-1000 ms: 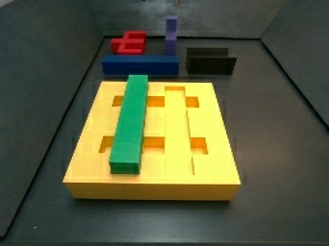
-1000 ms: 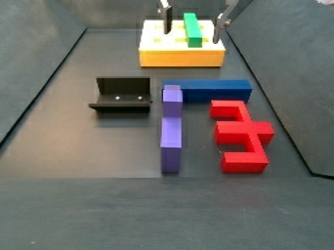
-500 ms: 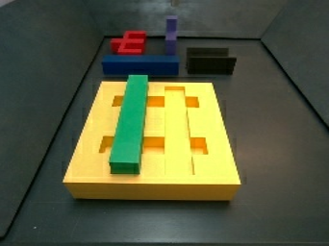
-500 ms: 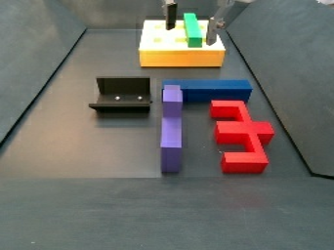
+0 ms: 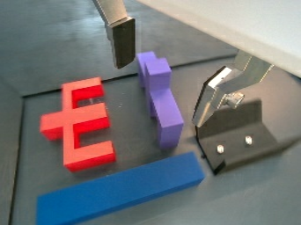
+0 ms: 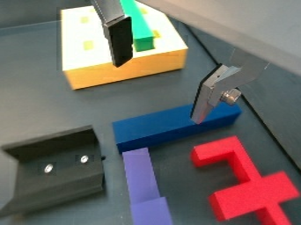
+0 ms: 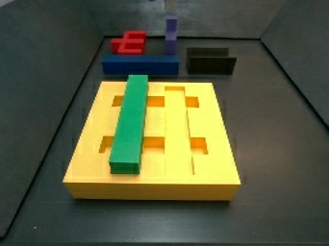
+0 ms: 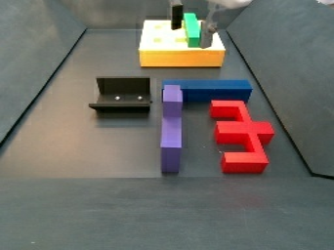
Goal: Pick up the blue object. Move up. Move to above the board. Insert the blue object.
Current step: Pick up the blue object.
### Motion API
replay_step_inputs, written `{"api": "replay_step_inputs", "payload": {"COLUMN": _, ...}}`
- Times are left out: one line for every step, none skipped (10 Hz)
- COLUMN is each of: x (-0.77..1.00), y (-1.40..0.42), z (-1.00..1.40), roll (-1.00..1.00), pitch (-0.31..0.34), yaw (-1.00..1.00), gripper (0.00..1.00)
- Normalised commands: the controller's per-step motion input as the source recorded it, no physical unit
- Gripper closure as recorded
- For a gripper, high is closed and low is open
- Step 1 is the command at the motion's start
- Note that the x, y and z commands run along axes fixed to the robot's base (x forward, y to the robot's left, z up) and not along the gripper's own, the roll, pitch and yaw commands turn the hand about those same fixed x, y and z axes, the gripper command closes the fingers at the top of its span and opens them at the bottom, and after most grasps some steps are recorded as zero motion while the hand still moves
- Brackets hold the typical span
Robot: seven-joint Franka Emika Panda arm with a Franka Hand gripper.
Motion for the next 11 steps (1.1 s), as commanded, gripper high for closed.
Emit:
{"api": "replay_step_inputs", "payload": {"x": 0.0, "y": -0.04, "z": -0.23, "roll": 0.0, "pitch": 0.0, "yaw": -0.84, "gripper": 0.0}}
{"api": "replay_step_inputs", "payload": {"x": 0.0, "y": -0.05, "z": -0.2, "roll": -0.01, "pitch": 0.0, "yaw": -0.83, "gripper": 0.0}}
{"api": "replay_step_inputs", "payload": {"x": 0.0, "y": -0.05, "z": -0.18, "roll": -0.02, "pitch": 0.0, "yaw": -0.81, "gripper": 0.0}}
{"api": "replay_step_inputs", "payload": {"x": 0.0, "y": -0.05, "z": -0.17, "roll": -0.04, "pitch": 0.0, "yaw": -0.81, "gripper": 0.0}}
{"api": "replay_step_inputs", "payload": {"x": 0.02, "y": -0.02, "z": -0.19, "roll": -0.06, "pitch": -0.019, "yaw": -0.83, "gripper": 0.0}}
{"api": "replay_step_inputs", "payload": {"x": 0.02, "y": -0.01, "z": -0.19, "roll": -0.08, "pitch": -0.027, "yaw": -0.83, "gripper": 0.0}}
{"api": "replay_step_inputs", "payload": {"x": 0.01, "y": 0.0, "z": -0.2, "roll": -0.08, "pitch": -0.043, "yaw": -0.8, "gripper": 0.0}}
{"api": "replay_step_inputs", "payload": {"x": 0.01, "y": 0.0, "z": -0.19, "roll": -0.07, "pitch": -0.036, "yaw": -0.73, "gripper": 0.0}}
{"api": "replay_step_inputs", "payload": {"x": 0.0, "y": 0.0, "z": -0.09, "roll": -0.02, "pitch": -0.006, "yaw": -0.45, "gripper": 0.0}}
{"api": "replay_step_inputs", "payload": {"x": 0.0, "y": 0.01, "z": 0.0, "roll": 0.0, "pitch": 0.0, "yaw": -0.09, "gripper": 0.0}}
{"api": "replay_step_inputs", "payload": {"x": 0.0, "y": 0.0, "z": -0.12, "roll": -0.02, "pitch": 0.0, "yaw": -0.12, "gripper": 0.0}}
